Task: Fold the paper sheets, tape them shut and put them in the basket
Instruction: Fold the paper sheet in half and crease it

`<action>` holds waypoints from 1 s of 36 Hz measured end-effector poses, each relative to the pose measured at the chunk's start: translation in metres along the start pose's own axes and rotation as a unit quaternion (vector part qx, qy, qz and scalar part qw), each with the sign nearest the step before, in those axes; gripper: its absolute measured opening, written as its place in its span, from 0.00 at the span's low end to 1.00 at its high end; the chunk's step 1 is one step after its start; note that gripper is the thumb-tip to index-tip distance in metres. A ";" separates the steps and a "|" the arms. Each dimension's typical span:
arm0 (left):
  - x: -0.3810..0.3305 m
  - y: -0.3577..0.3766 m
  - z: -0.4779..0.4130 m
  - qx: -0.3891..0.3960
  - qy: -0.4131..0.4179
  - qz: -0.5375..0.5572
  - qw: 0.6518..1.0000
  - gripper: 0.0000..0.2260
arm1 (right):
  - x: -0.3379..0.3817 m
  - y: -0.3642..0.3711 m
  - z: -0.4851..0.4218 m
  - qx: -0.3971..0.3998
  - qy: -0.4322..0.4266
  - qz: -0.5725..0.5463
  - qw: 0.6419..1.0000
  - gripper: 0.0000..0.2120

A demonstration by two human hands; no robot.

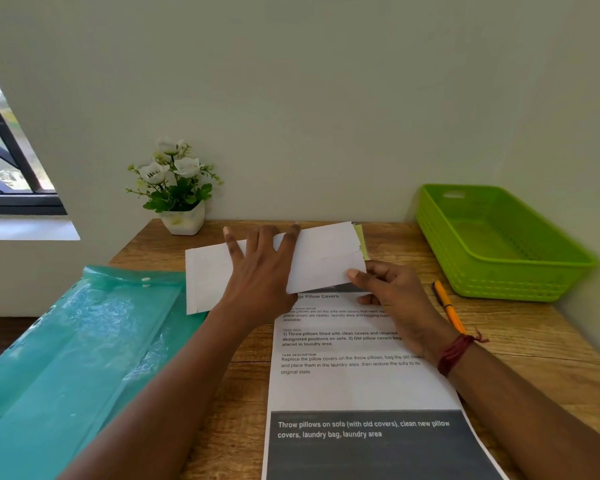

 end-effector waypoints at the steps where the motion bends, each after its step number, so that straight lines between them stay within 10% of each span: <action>1: 0.000 0.000 0.000 0.003 -0.001 0.001 1.000 0.51 | 0.000 0.000 0.000 0.001 -0.001 -0.002 1.000 0.09; 19: -0.002 -0.009 0.004 0.113 -0.037 0.059 0.991 0.58 | 0.003 -0.014 -0.006 -0.073 -0.030 -0.166 0.983 0.16; 28: 0.007 -0.034 0.007 0.101 -0.054 0.314 0.942 0.32 | 0.002 -0.020 -0.006 -0.091 -0.012 -0.193 0.977 0.18; 36: -0.001 -0.026 0.009 0.136 -0.055 0.338 0.930 0.30 | 0.001 -0.016 -0.004 -0.076 0.015 -0.163 0.984 0.16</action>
Point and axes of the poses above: each hand's wrist, its own z-axis away from the middle knuckle, its own y-axis out of the palm, x = y × z, the point moved 6 cm from there along -z, towards the middle knuckle, and after that the axes turned 2 degrees about x, right-handed, at the moved point
